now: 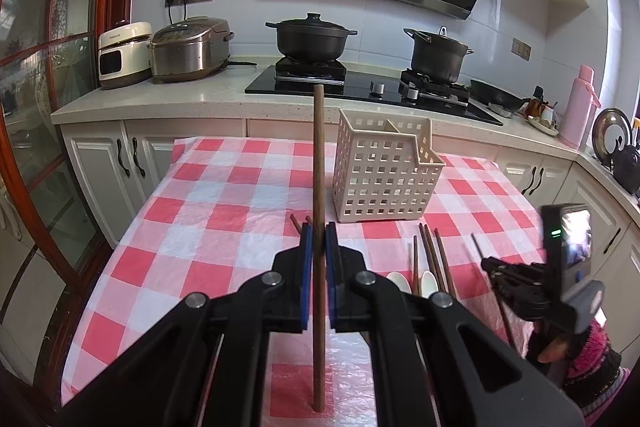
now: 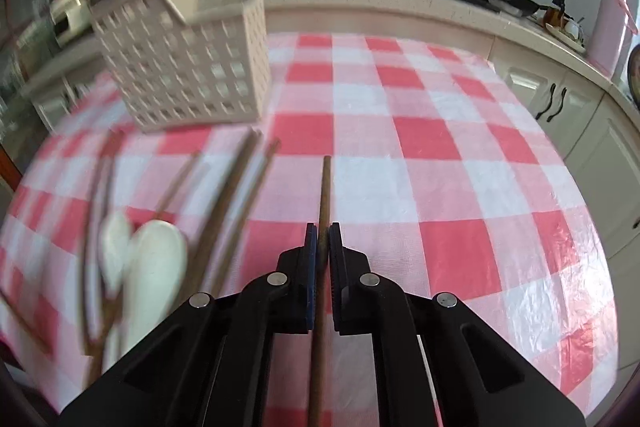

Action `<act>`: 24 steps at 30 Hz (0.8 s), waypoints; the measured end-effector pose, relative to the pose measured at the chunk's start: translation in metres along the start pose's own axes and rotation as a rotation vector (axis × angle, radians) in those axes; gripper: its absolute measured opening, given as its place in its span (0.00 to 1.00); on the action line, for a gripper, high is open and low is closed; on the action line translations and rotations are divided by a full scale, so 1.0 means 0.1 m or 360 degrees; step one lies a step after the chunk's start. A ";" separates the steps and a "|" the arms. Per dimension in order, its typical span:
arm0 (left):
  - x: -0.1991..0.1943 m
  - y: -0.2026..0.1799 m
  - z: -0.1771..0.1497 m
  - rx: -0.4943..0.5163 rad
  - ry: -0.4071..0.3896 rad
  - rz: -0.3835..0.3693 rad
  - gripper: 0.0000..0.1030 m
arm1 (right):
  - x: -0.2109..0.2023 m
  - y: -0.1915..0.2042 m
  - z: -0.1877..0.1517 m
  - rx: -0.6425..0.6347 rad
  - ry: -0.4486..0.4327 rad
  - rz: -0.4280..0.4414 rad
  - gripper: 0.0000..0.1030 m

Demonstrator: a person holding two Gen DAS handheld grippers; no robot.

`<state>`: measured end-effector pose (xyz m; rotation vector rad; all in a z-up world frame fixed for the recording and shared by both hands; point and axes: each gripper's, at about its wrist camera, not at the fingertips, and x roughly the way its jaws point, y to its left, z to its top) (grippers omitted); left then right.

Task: Organize utensils
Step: 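Close the right tool on a wooden chopstick while the left tool lifts its chopstick upright, then carry both upright chopsticks with both tools over the white caddy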

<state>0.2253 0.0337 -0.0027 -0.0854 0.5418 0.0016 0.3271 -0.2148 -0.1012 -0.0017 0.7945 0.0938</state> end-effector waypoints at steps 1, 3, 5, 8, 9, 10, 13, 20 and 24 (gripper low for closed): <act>0.00 0.00 0.00 0.0003 -0.0001 -0.0003 0.06 | -0.11 0.00 0.01 0.0006 -0.0052 0.0020 0.06; -0.02 -0.02 0.00 0.0011 -0.0004 -0.0010 0.06 | -0.28 0.03 0.05 0.0008 -0.0133 0.0053 0.06; -0.03 -0.04 0.00 0.0019 -0.0007 -0.0013 0.06 | -0.49 0.06 0.07 0.0001 -0.0235 0.0078 0.06; -0.05 -0.05 0.00 0.0020 -0.0011 -0.0020 0.06 | -0.76 0.10 0.10 -0.0022 -0.0376 0.0095 0.06; -0.06 -0.06 0.00 0.0022 -0.0014 -0.0022 0.06 | -0.85 0.12 0.11 -0.0033 -0.0424 0.0100 0.06; -0.07 -0.07 0.01 0.0026 -0.0019 -0.0022 0.06 | -0.92 0.14 0.12 -0.0043 -0.0458 0.0097 0.06; -0.10 -0.09 0.01 0.0037 -0.0025 -0.0025 0.06 | -1.09 0.17 0.14 -0.0078 -0.0556 0.0092 0.06; -0.14 -0.13 0.03 0.0055 -0.0036 -0.0031 0.06 | -1.32 0.18 0.13 -0.0085 -0.0677 0.0120 0.06; -0.16 -0.20 0.08 0.0088 -0.0064 -0.0035 0.06 | -1.40 0.20 0.17 -0.0092 -0.0754 0.0132 0.06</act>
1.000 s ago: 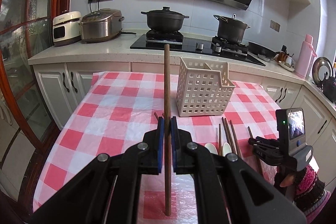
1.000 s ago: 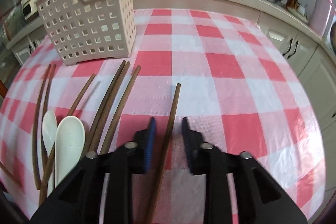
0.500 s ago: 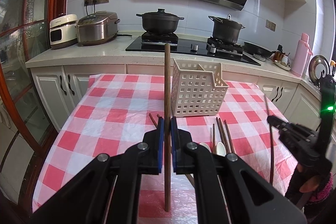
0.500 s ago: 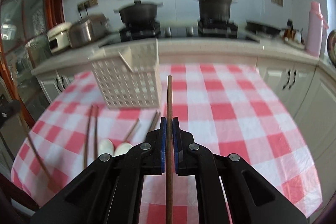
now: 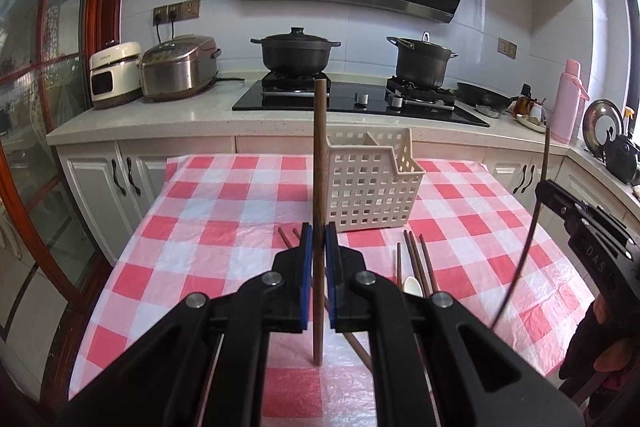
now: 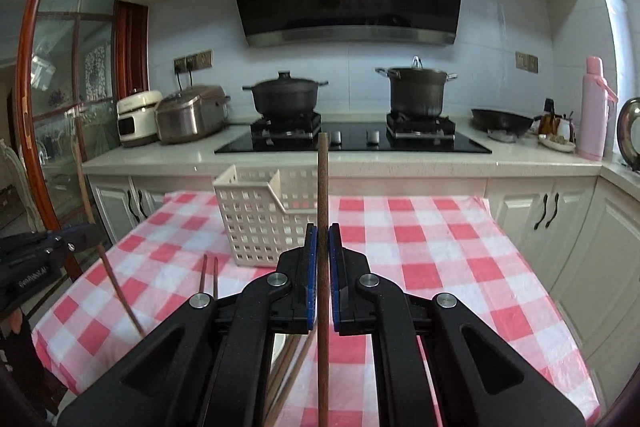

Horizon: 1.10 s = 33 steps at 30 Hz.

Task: Organize utensils
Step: 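Carry both upright chopsticks with both tools over the white caddy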

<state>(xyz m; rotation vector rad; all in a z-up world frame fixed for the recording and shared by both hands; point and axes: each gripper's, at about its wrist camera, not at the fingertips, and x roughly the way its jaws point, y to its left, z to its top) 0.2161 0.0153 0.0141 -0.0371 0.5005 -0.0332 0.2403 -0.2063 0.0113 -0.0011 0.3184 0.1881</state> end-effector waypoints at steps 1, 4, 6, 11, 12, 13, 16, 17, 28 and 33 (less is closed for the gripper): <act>0.01 0.00 0.01 0.0006 -0.0004 -0.0001 0.06 | 0.00 0.01 0.01 -0.0007 -0.0011 -0.0001 0.06; 0.04 -0.03 0.09 0.0013 -0.0019 -0.0012 0.06 | 0.07 0.02 0.08 -0.0009 -0.0042 0.0005 0.06; 0.08 -0.04 0.16 0.0022 -0.0031 -0.0013 0.06 | 0.14 0.02 0.14 0.0008 -0.0052 0.0022 0.06; 0.12 -0.09 0.39 0.0053 -0.0069 -0.0033 0.06 | 0.30 0.04 0.33 0.0014 -0.0084 0.0041 0.06; 0.14 -0.10 0.45 0.0055 -0.0073 -0.0045 0.06 | 0.32 0.03 0.36 0.0018 -0.0087 0.0046 0.06; 0.15 -0.11 0.51 0.0055 -0.0075 -0.0061 0.06 | 0.36 0.03 0.43 0.0027 -0.0096 0.0055 0.06; 0.19 -0.13 0.72 0.0060 -0.0091 -0.0083 0.06 | 0.47 0.05 0.62 0.0027 -0.0117 0.0067 0.06; 0.20 -0.13 0.78 0.0064 -0.0099 -0.0084 0.06 | 0.51 0.07 0.70 0.0021 -0.0127 0.0073 0.06; 0.33 -0.21 1.86 0.0042 -0.0224 -0.0088 0.06 | 0.89 0.18 1.46 -0.0024 -0.0258 0.0057 0.06; 0.60 -0.18 2.19 -0.0015 -0.0236 -0.0096 0.06 | 1.17 0.14 1.60 0.0052 -0.0231 0.0095 0.06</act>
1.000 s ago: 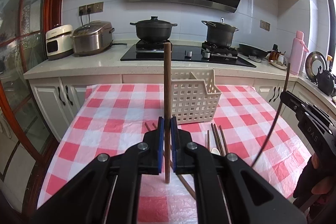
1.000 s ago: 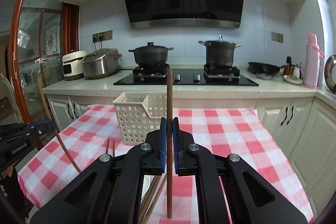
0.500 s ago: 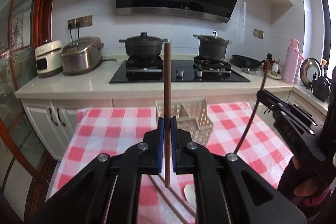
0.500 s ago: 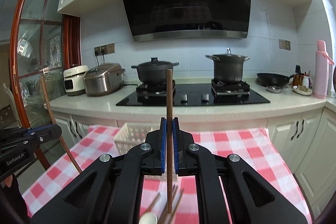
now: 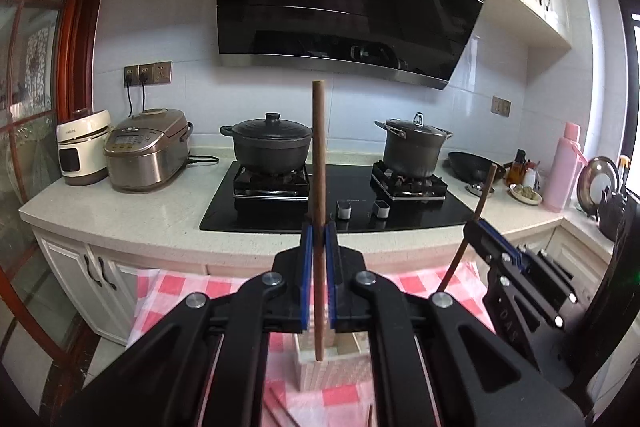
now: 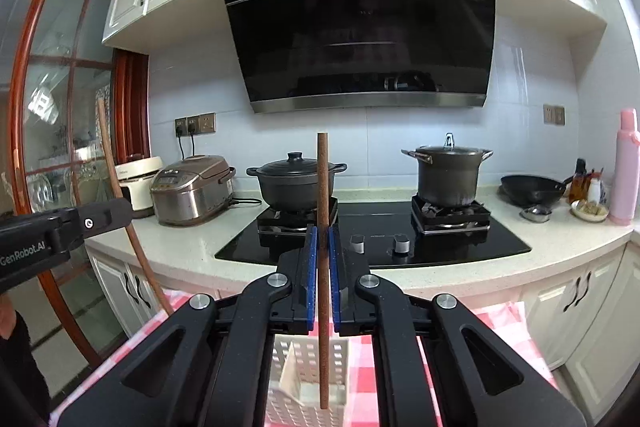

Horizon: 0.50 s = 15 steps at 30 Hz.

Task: Organize utensils
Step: 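Carry both upright chopsticks with both tools over the white caddy, then lower the chopsticks into the caddy and open both tools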

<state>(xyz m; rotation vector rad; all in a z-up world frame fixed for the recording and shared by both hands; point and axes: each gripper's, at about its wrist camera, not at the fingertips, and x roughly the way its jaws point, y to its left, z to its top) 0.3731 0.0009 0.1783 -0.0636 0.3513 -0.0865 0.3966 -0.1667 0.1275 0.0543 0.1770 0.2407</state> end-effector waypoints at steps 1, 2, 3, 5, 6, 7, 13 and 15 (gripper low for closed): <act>0.05 0.01 0.02 -0.0007 0.0001 -0.0001 0.06 | 0.07 -0.02 0.00 0.0018 0.0009 0.0012 0.06; 0.13 0.01 0.04 -0.0012 0.0006 0.0001 0.06 | 0.14 -0.03 -0.01 0.0030 0.0024 0.0016 0.06; 0.22 0.02 0.06 -0.0016 0.0018 0.0001 0.06 | 0.21 -0.03 -0.03 0.0037 0.0041 0.0022 0.06; 0.38 0.04 0.04 -0.0027 0.0051 -0.0005 0.06 | 0.31 -0.03 -0.08 0.0042 0.0069 0.0031 0.06; 0.46 0.05 0.01 -0.0036 0.0076 -0.0013 0.06 | 0.37 -0.03 -0.14 0.0041 0.0097 0.0041 0.06; 0.52 0.07 -0.03 -0.0043 0.0097 -0.0021 0.06 | 0.40 -0.02 -0.18 0.0038 0.0110 0.0044 0.06; 0.96 0.15 -0.43 -0.0061 0.0307 -0.0095 0.06 | 0.64 -0.05 -0.52 0.0043 0.0269 0.0084 0.06; 1.09 0.18 -0.56 -0.0076 0.0389 -0.0110 0.06 | 0.76 -0.08 -0.63 0.0079 0.0361 0.0100 0.06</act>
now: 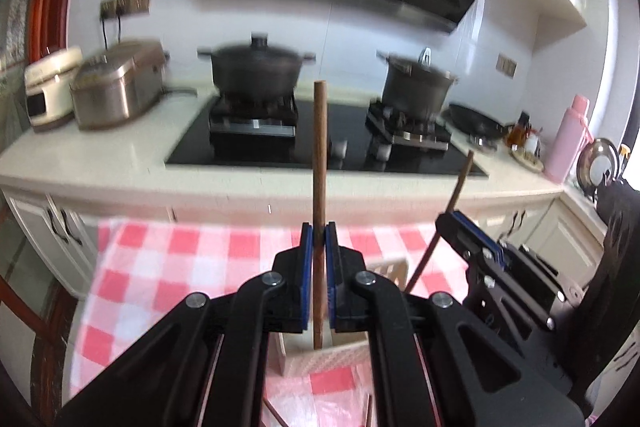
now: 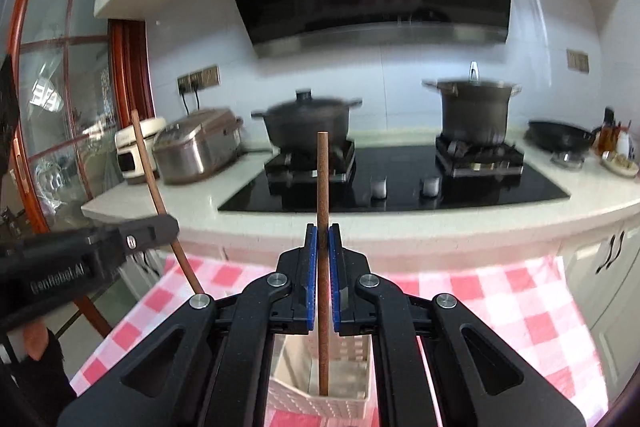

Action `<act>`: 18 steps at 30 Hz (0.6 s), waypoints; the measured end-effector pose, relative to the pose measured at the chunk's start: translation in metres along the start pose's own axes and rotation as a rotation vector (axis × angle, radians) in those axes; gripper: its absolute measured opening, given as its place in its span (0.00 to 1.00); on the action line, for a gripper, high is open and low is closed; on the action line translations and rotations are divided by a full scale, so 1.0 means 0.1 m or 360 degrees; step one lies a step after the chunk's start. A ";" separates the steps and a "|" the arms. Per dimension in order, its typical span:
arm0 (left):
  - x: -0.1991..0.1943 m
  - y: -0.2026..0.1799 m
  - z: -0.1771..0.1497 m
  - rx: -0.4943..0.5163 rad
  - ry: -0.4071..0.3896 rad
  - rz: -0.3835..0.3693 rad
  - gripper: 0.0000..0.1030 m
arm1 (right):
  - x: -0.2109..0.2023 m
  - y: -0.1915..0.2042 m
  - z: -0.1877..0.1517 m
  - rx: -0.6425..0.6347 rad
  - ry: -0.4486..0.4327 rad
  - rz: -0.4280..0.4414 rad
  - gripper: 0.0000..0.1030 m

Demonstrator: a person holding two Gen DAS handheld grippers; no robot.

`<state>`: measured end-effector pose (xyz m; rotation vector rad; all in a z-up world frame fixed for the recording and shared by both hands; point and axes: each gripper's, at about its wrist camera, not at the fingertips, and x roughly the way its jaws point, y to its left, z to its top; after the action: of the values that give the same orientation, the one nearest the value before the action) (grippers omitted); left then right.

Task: Organize utensils
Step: 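Lower the chopsticks into the caddy and open both tools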

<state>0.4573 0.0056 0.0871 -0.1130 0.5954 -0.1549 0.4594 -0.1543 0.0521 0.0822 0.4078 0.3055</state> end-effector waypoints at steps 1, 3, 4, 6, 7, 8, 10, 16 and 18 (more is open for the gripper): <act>0.09 0.02 -0.05 -0.0013 0.0050 -0.0013 0.06 | 0.04 -0.02 -0.02 0.0012 0.0022 -0.0002 0.06; 0.25 0.08 -0.13 -0.0035 0.0125 -0.0027 0.06 | 0.16 -0.05 -0.08 0.0027 0.0090 -0.0016 0.06; 0.33 0.11 -0.17 -0.0044 0.0154 -0.0016 0.06 | 0.20 -0.06 -0.10 0.0032 0.0098 -0.0030 0.06; 0.44 0.15 -0.23 -0.0049 0.0188 -0.0003 0.06 | 0.24 -0.08 -0.11 0.0045 0.0112 -0.0035 0.07; 0.48 0.17 -0.25 -0.0048 0.0201 0.0011 0.06 | 0.26 -0.10 -0.10 0.0062 0.0120 -0.0026 0.07; 0.51 0.18 -0.26 -0.0047 0.0207 0.0021 0.06 | 0.29 -0.11 -0.09 0.0069 0.0137 -0.0025 0.07; 0.54 0.21 -0.26 -0.0053 0.0202 0.0057 0.15 | 0.35 -0.13 -0.07 0.0064 0.0154 -0.0043 0.12; 0.47 0.34 -0.20 -0.0103 0.0143 0.0100 0.43 | 0.35 -0.24 -0.07 0.0115 0.0138 -0.0038 0.59; 0.43 0.39 -0.21 -0.0118 0.0137 0.0108 0.45 | 0.29 -0.27 -0.09 0.0115 0.0124 -0.0044 0.59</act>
<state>0.4852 0.0349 0.0399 -0.1586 0.6901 -0.0721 0.4884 -0.1707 0.0295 0.1357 0.4967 0.2672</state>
